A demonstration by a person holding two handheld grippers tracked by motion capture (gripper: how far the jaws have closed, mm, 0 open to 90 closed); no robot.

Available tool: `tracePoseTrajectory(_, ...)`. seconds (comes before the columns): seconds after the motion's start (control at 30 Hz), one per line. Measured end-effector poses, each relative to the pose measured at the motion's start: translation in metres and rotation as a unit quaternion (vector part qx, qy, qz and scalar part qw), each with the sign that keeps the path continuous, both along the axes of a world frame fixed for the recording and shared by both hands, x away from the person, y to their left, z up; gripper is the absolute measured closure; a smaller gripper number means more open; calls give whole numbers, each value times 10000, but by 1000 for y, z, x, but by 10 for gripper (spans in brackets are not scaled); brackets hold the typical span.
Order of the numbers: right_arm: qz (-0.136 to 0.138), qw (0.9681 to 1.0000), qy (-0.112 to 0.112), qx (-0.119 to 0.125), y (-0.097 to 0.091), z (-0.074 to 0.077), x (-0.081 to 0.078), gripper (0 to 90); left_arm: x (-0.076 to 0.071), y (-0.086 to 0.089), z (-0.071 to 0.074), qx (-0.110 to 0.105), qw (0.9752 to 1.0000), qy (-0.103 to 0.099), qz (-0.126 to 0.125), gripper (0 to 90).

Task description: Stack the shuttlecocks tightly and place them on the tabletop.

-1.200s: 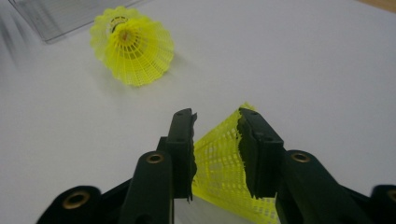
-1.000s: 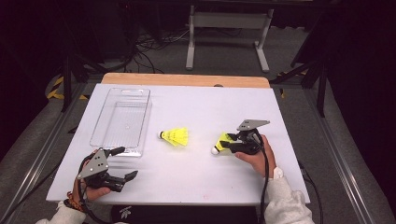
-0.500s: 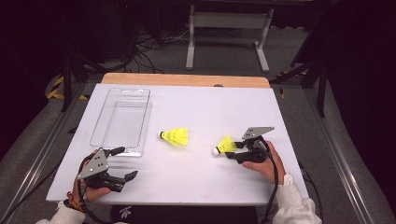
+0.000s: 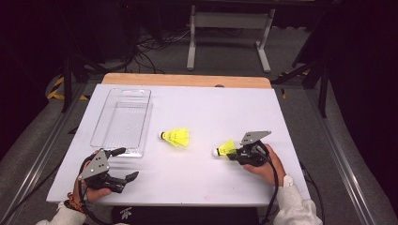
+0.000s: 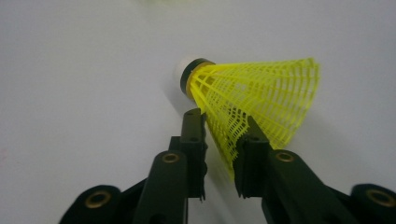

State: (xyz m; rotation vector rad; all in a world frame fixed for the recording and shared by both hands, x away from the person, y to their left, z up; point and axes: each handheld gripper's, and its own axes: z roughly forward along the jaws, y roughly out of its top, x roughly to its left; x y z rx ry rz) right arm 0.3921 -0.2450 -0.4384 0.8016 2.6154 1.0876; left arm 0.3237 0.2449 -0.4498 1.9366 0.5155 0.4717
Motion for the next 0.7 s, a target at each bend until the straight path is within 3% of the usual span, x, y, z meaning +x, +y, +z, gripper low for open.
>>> tracePoseTrajectory(0.17, 156, 9999, -38, -22, 3, -2, -2, 870, 0, 0, 0, -8, 10000, -6, 7, 79)
tracePoseTrajectory(0.7, 123, 9996, -232, 32, 3, 1, -5, 897, -1, 0, 1, 2, 10000, -30, 5, 79)
